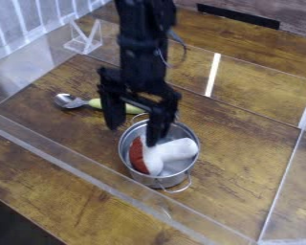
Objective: Remove the mushroom from the silver pot and put it on the table
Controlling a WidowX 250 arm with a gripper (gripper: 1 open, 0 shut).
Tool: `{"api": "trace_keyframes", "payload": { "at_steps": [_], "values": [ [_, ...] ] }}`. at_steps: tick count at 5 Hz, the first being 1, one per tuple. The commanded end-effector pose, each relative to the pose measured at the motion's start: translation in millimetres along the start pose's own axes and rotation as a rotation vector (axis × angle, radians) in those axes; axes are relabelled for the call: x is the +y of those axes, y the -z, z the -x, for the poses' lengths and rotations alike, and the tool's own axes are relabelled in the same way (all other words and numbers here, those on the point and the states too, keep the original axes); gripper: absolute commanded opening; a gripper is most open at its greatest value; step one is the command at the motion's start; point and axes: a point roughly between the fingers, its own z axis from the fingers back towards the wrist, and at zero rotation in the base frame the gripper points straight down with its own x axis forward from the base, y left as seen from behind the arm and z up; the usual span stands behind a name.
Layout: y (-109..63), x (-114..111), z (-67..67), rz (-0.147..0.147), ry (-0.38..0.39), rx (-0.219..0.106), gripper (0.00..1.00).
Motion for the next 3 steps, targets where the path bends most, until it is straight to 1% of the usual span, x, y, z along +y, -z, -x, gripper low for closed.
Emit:
{"api": "trace_keyframes", "payload": {
  "at_steps": [1, 2, 3],
  "values": [
    [5.4, -9.3, -9.4, -0.001, 0.020, -0.056, 1.00],
    [18.0, -12.2, -16.1, 0.002, 0.022, -0.068, 1.00],
    [27.0, -12.6, -21.6, 0.012, 0.024, -0.076, 1.00]
  ]
}}
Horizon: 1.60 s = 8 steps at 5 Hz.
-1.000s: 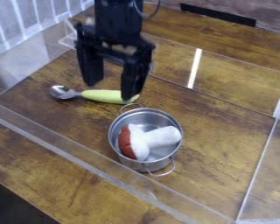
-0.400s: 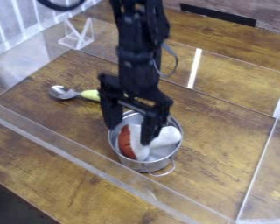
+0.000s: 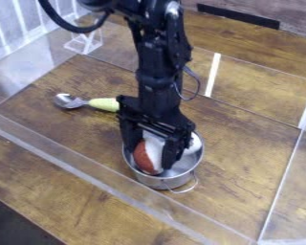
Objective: Remove the mushroom from the silver pot and put it on the table
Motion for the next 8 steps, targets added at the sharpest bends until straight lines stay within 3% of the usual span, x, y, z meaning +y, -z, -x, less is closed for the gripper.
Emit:
{"api": "trace_keyframes", "payload": {
  "at_steps": [1, 2, 8],
  "values": [
    [-0.5, -5.3, -8.5, 0.016, 0.017, -0.043, 1.00],
    [2.9, -5.5, -10.6, 0.026, 0.020, -0.046, 0.00],
    [-0.5, -8.0, -12.5, 0.026, 0.078, -0.066, 0.00]
  ]
}}
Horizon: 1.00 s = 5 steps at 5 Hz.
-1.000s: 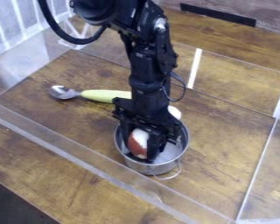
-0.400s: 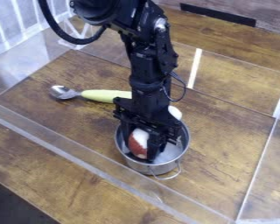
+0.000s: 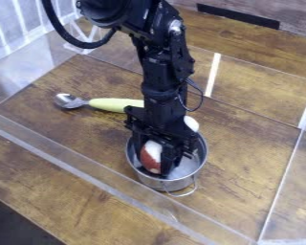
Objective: Remove the mushroom from the silver pot and put it on the table
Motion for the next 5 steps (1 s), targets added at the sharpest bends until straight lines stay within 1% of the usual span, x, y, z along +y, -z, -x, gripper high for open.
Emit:
{"api": "trace_keyframes", "payload": {
  "at_steps": [1, 5],
  "values": [
    [-13.1, -3.9, -7.8, -0.003, 0.022, -0.058, 0.00],
    [-16.3, -5.2, -8.9, -0.006, 0.042, -0.072, 0.00]
  ]
}}
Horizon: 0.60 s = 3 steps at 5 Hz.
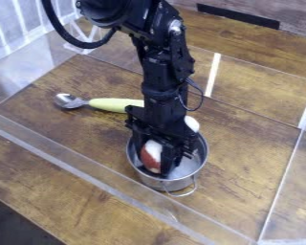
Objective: Remove the mushroom from the silver pot and put it on the table
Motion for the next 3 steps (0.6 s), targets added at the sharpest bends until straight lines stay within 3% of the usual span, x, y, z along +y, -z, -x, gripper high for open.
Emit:
{"api": "trace_keyframes", "payload": {
  "at_steps": [1, 3],
  "values": [
    [-17.6, -5.5, -8.5, -0.007, 0.025, -0.071, 0.00],
    [-72.2, 0.6, -20.5, -0.040, 0.025, -0.129, 0.00]
  ]
}}
